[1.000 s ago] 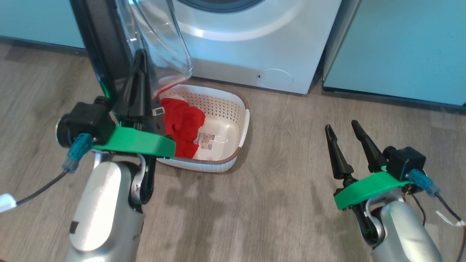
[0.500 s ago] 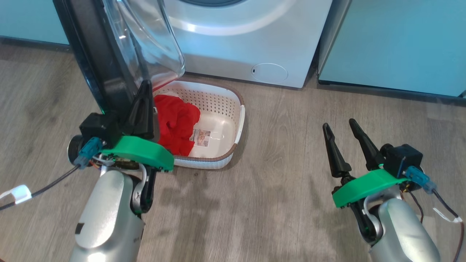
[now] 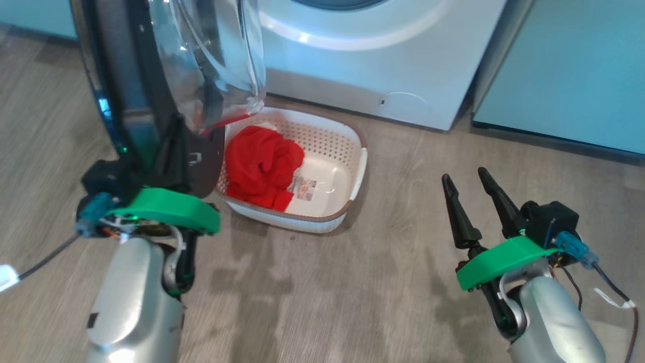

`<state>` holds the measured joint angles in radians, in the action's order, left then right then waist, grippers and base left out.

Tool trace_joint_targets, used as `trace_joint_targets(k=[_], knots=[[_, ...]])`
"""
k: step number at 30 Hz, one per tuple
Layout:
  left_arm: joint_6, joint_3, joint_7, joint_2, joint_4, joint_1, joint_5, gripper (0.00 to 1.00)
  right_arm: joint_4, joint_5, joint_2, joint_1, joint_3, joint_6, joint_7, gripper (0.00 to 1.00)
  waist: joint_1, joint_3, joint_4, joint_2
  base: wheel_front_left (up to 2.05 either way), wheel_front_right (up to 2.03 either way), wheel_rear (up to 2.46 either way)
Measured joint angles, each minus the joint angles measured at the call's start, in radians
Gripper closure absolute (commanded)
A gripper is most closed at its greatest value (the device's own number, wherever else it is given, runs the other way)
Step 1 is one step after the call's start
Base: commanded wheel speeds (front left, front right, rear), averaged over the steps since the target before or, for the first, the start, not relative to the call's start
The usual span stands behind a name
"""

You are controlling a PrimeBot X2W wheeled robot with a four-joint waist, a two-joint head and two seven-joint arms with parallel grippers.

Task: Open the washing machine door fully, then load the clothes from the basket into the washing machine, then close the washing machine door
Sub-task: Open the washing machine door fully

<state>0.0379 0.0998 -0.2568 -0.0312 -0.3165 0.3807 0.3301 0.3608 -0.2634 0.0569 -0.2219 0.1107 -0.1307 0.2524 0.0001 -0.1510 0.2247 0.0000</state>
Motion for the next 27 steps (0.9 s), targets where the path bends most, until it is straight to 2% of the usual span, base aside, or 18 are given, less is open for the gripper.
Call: trace_joint_targets(k=[3, 8, 23, 27], knots=[[-0.001, -0.032, 0.0, 0.0, 0.0, 0.0, 0.0, 1.0, 0.0, 0.003, 0.0, -0.002, 0.008, 0.0, 0.0, 0.0, 0.0, -0.008, 0.014, 0.0, 0.0, 0.0, 0.0], [-0.035, -0.114, -0.001, 0.001, -0.033, 0.009, 0.008, 1.0, 0.0, 0.022, 0.0, -0.021, 0.017, 0.0, 0.0, 0.0, 0.0, -0.047, 0.043, 0.0, 0.0, 0.0, 0.0], [-0.12, -0.407, 0.0, 0.01, -0.063, 0.101, -0.114, 1.0, -0.001, 0.072, 0.0, -0.076, 0.015, 0.0, 0.0, 0.0, 0.0, -0.182, 0.082, 0.0, 0.0, 0.0, 0.0], [-0.142, -0.474, 0.0, 0.012, -0.092, 0.146, -0.106, 1.0, -0.001, 0.088, 0.001, -0.096, 0.018, 0.0, 0.0, 0.0, 0.0, -0.214, 0.082, 0.0, 0.0, 0.0, 0.0]])
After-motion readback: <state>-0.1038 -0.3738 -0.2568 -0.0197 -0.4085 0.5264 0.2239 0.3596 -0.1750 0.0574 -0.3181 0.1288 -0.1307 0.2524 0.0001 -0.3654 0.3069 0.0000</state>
